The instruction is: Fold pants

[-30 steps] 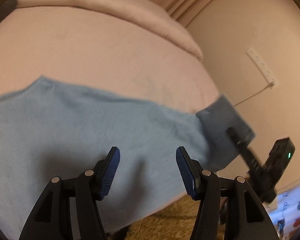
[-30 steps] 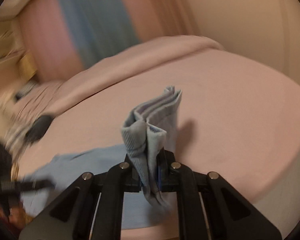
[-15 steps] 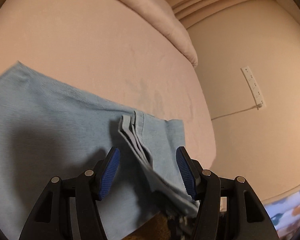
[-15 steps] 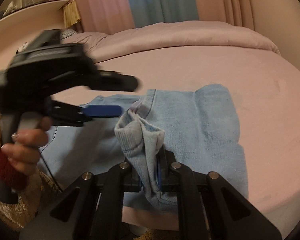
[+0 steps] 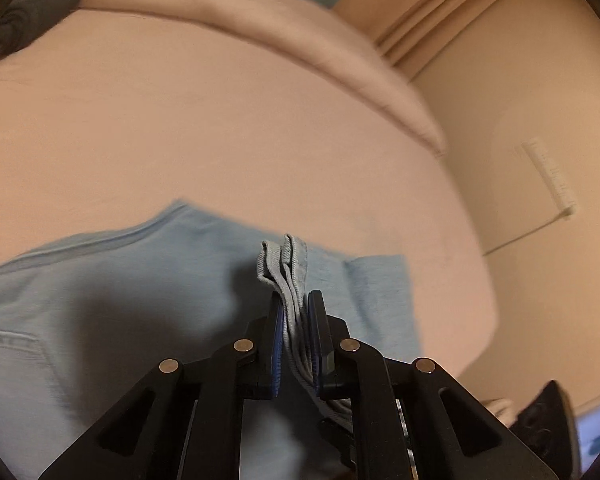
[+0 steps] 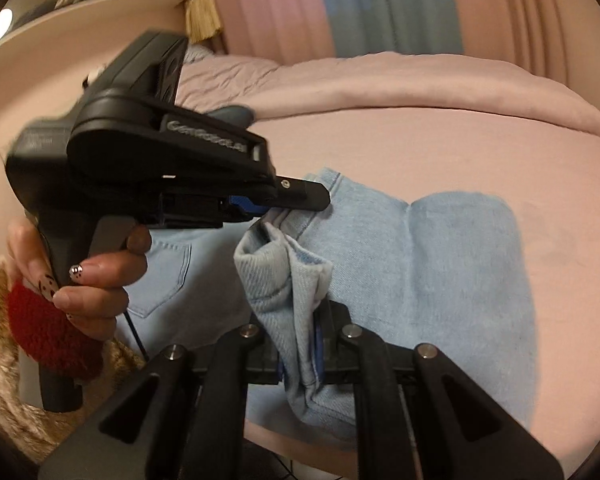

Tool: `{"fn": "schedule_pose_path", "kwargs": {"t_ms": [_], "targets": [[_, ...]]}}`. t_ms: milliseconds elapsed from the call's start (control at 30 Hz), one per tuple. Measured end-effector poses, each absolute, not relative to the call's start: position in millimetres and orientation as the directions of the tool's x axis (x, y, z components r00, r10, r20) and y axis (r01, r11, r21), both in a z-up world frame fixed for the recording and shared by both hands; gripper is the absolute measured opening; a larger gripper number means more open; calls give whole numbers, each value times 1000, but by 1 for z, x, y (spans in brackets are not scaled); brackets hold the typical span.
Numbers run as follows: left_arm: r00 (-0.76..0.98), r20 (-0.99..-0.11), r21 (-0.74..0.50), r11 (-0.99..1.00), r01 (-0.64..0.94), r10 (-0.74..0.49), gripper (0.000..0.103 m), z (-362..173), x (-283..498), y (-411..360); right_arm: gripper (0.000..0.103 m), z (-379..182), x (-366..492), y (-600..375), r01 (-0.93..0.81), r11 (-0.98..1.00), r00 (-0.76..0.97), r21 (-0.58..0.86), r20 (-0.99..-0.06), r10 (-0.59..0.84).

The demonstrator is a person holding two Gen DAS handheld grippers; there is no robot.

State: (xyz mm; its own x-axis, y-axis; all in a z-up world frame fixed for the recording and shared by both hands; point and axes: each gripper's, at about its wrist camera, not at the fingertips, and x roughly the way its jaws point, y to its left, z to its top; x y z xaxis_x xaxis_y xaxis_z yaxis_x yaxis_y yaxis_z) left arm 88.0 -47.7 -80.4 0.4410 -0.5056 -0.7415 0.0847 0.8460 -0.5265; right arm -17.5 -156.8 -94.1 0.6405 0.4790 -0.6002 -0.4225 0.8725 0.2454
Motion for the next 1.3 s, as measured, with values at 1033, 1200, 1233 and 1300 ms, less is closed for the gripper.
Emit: {"fn": "schedule_pose_path", "kwargs": {"t_ms": [1033, 1200, 1233, 1300], "targets": [[455, -785, -453, 891, 41, -420, 10, -97, 73, -35, 37, -119, -14, -247, -99, 973, 592, 210, -773, 228], [461, -732, -488, 858, 158, -501, 10, -77, 45, -48, 36, -118, -11, -252, -89, 974, 594, 211, -773, 221], [445, -723, -498, 845, 194, -529, 10, -78, 40, -53, 37, -119, -13, -245, -89, 975, 596, 204, -773, 217], [408, -726, -502, 832, 235, -553, 10, -87, 33, -63, 37, -119, -13, -243, -85, 976, 598, 201, -774, 211]]}}
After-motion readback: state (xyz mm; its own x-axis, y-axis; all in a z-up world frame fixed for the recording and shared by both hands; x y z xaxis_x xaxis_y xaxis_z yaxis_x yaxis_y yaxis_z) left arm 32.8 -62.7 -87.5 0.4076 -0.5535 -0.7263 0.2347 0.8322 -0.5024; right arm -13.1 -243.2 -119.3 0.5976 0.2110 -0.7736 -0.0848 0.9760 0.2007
